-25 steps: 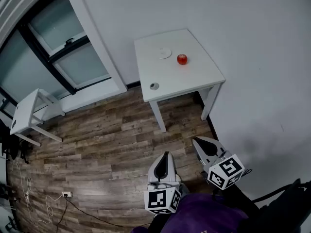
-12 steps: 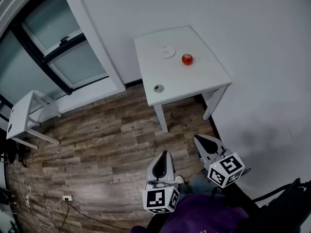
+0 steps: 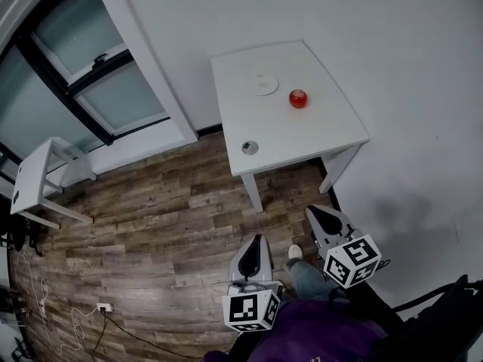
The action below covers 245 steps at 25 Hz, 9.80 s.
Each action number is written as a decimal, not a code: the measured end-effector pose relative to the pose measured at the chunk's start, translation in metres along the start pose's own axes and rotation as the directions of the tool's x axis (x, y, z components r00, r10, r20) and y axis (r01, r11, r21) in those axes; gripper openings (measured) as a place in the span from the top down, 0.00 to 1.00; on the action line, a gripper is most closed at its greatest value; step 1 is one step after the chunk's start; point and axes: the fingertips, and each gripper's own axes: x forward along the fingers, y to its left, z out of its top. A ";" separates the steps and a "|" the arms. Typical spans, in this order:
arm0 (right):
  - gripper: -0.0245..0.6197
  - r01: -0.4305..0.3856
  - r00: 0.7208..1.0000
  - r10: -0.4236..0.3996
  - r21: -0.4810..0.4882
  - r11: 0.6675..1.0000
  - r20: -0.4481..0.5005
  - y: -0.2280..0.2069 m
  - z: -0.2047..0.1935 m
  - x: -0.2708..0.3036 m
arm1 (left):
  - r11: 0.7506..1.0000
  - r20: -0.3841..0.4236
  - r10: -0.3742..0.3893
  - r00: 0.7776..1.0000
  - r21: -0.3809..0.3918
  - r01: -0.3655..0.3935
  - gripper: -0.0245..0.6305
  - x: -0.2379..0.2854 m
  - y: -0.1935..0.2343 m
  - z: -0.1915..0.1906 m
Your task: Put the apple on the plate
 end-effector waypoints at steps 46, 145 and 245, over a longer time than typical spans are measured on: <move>0.94 0.067 0.997 -0.068 0.026 0.997 0.028 -0.212 0.093 0.237 | 1.000 -0.003 0.015 1.000 0.023 -0.015 0.95 0.306 0.085 0.059; 0.45 0.078 0.857 -0.190 -0.243 0.967 -0.479 -0.362 0.000 0.405 | 0.995 -0.070 0.102 0.992 0.010 -0.102 0.95 0.432 0.177 0.083; 0.45 -0.161 0.886 -0.015 -0.339 0.927 -0.463 -0.331 0.021 0.551 | 0.964 -0.130 0.264 0.956 0.016 -0.264 0.95 0.421 0.216 0.068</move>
